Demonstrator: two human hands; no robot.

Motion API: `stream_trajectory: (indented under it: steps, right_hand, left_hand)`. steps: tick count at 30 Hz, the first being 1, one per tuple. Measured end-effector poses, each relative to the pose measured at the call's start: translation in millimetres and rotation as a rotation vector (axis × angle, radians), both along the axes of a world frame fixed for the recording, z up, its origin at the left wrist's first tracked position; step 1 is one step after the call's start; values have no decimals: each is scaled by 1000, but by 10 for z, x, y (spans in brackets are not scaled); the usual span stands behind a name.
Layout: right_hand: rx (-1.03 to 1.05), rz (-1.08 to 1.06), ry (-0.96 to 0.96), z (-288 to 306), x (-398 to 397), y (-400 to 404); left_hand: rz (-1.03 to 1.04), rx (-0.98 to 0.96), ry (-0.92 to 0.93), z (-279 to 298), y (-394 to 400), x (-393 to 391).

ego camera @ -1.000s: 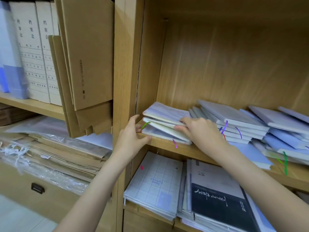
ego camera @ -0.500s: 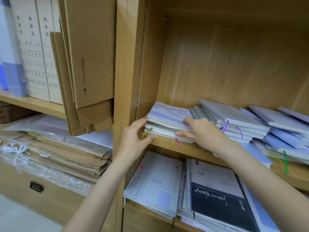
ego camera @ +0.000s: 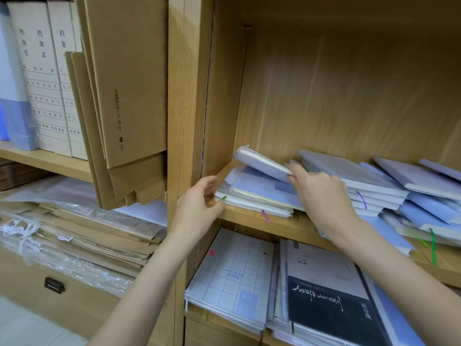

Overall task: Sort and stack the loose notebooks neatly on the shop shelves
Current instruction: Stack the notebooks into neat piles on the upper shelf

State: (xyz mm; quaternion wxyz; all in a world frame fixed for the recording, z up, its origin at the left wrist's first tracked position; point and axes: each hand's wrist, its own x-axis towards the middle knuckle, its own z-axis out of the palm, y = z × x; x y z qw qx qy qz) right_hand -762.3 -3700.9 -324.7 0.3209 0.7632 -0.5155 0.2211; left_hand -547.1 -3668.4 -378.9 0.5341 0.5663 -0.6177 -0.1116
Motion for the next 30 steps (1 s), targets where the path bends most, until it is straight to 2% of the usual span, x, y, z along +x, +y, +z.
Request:
stream_trajectory:
  steps: [3, 6, 7, 9, 11, 14, 17, 19, 21, 23, 26, 28, 30]
  right_hand:
    - [4, -75, 30, -30, -40, 110]
    - [27, -174, 159, -26, 4, 223]
    - [81, -199, 156, -19, 31, 246]
    - [59, -120, 78, -33, 28, 204]
    - [36, -132, 73, 19, 51, 237]
    - [107, -214, 188, 65, 64, 260]
    - [57, -169, 13, 111, 58, 309]
    - [79, -126, -27, 85, 11, 252]
    - [108, -125, 26, 84, -4, 254]
    - [99, -130, -13, 103, -15, 261]
    - [-124, -32, -36, 151, -47, 246]
    - [-177, 13, -37, 165, -68, 331]
    - [-201, -6, -36, 110, -85, 359]
  left_hand:
    - [50, 31, -214, 91, -23, -100]
    - [6, 147, -223, 163, -71, -219]
    - [-12, 166, -162, 180, -74, -246]
    - [-99, 202, 100, 254, -19, -288]
    - [-205, 224, 323, 359, 31, -317]
    - [-226, 216, 512, 524, -4, -363]
    - [-191, 284, 667, 588, -174, -464]
    - [-196, 337, 764, 605, -253, -525]
    - [-214, 361, 854, 609, -251, -554]
    - [-238, 314, 975, 620, -117, -574]
    - [-201, 111, 1019, 636, 193, -526]
    - [-155, 1, 1007, 624, 413, -432]
    - [-146, -2, 907, 574, 597, -322]
